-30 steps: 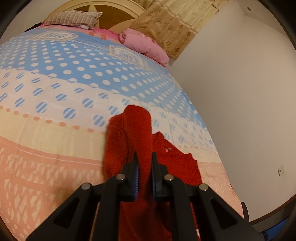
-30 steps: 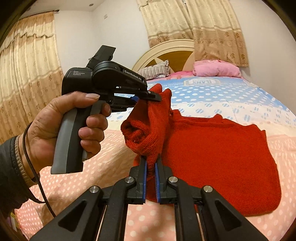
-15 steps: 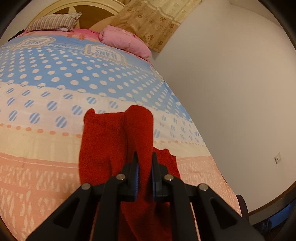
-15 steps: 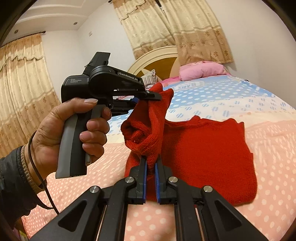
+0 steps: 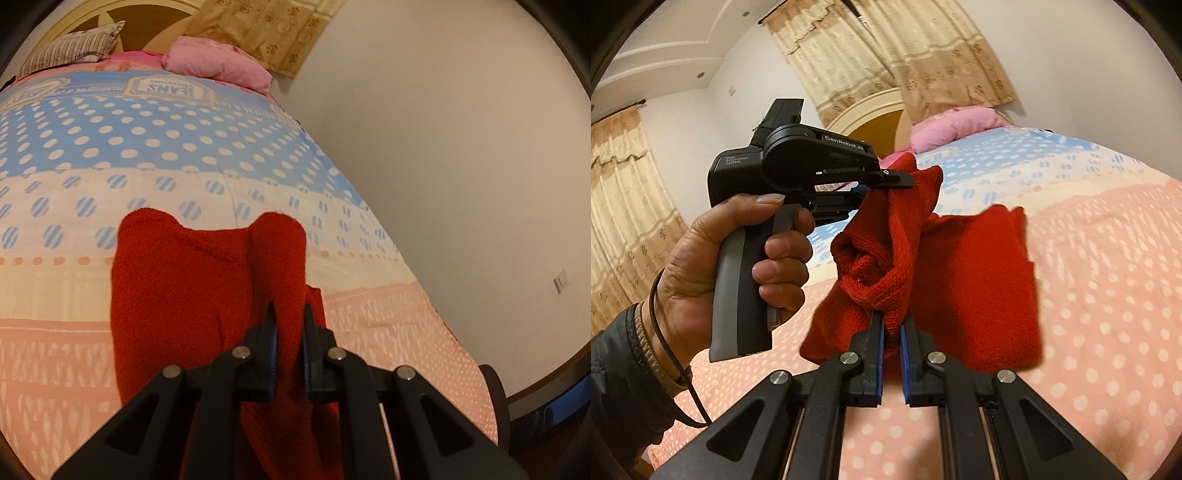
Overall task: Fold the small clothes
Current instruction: 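Lay the folded cardigan down and open the left tool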
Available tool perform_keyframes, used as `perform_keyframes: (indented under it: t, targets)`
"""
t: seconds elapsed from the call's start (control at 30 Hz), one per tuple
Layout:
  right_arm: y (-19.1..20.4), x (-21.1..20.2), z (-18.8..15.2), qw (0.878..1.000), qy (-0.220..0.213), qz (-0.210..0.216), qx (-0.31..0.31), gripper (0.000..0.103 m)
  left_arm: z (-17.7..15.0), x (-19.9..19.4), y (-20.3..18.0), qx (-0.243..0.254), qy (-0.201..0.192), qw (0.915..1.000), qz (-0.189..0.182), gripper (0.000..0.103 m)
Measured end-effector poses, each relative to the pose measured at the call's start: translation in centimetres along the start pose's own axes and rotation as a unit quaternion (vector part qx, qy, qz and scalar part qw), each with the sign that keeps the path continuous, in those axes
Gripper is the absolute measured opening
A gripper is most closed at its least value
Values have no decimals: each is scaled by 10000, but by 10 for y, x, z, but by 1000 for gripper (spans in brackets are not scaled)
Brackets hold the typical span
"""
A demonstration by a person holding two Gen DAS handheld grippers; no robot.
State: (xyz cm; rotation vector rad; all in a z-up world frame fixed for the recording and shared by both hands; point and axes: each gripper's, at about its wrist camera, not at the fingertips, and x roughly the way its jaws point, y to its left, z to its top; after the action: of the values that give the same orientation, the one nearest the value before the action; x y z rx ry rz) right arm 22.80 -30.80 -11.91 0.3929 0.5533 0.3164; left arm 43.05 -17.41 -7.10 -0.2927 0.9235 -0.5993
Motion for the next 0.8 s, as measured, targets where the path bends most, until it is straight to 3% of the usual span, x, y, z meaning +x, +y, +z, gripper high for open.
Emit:
perform_keyframes:
  t: [0.27,0.5,0.67,0.8]
  targets:
    - [-24,-6,-5,9991,9,-139,412,7,-6,29,-13,22,193,9998,-33,11]
    - [-42,-9,-11,9960,80,-189,875,7,-15,38,-32,396,208,9989,156,14]
    - [-51,-16,-17,9940,25,-178,1083,7,-29,2,-40,949,-120,9953,156,30]
    - [-54,-19,-18,9932,34,-145,1151,8,-53,-34,-25,1189,-502,9908,415,64]
